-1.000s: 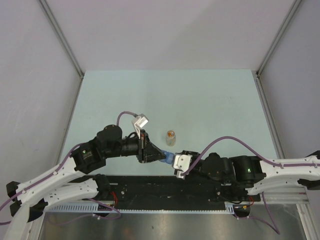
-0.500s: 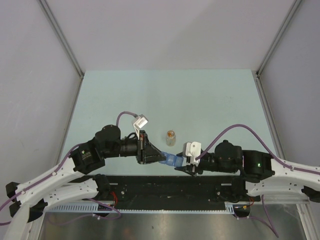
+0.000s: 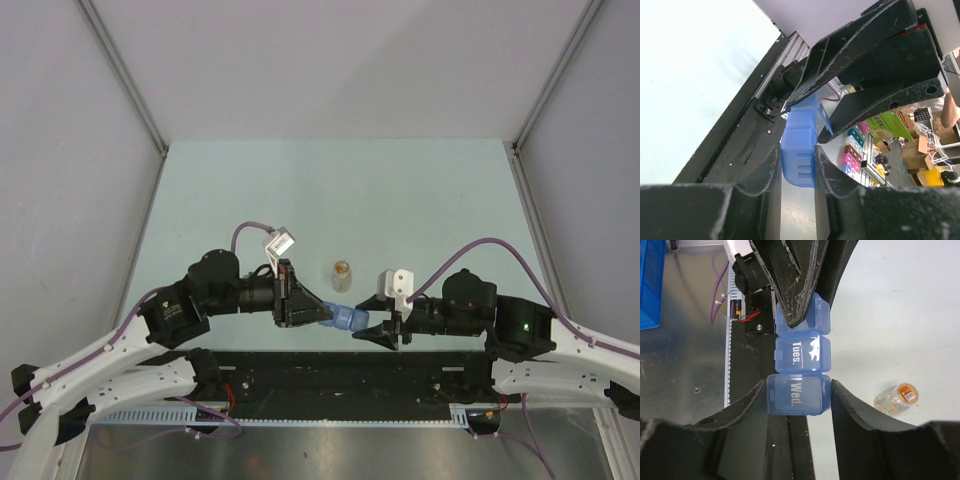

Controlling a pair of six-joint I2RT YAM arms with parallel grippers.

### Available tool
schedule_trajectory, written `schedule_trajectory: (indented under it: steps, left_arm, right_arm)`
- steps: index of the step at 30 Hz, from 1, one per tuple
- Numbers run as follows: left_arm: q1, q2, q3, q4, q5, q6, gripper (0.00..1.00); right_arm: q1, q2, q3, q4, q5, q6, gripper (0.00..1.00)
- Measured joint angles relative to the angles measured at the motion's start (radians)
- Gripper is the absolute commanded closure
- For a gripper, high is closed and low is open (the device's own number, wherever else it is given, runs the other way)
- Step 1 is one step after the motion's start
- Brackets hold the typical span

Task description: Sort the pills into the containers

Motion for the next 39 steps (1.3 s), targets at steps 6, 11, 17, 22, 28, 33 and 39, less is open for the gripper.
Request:
schedule_trajectory:
  steps: [6,11,17,22,28,33,39]
  left_arm:
    - [0.0,0.0,0.0,0.025,0.003,0.009,1.0]
    - [0.002,-0.003,0.0,-0.008,0.005,0.03,1.0]
    - [0.002,-0.007,0.0,-0.027,0.014,0.038,1.0]
    - [0.002,-0.021,0.0,-0.032,0.022,0.038,1.0]
    - [0.002,-0.039,-0.005,-0.034,0.022,0.039,1.0]
    - [0.002,-0.039,-0.007,-0.049,0.037,0.039,1.0]
    - [0.002,-0.042,-0.014,-0.052,0.042,0.049,1.0]
  right_arm:
    - [-0.006,-0.021,0.0,0.014,-0.001,0.002,0.4]
    - [-0.013,-0.04,0.0,0.023,0.009,0.002,0.38]
    - [-0.016,-0.057,0.0,0.042,0.063,0.001,0.37]
    - [-0.019,-0.058,0.0,0.04,0.137,0.0,0.37]
    - [-0.025,-0.035,0.0,0.039,0.212,0.002,0.37]
    - [-0.035,0.018,0.0,0.033,0.243,0.01,0.39]
    - [-0.037,0.035,0.0,0.037,0.258,0.029,0.41]
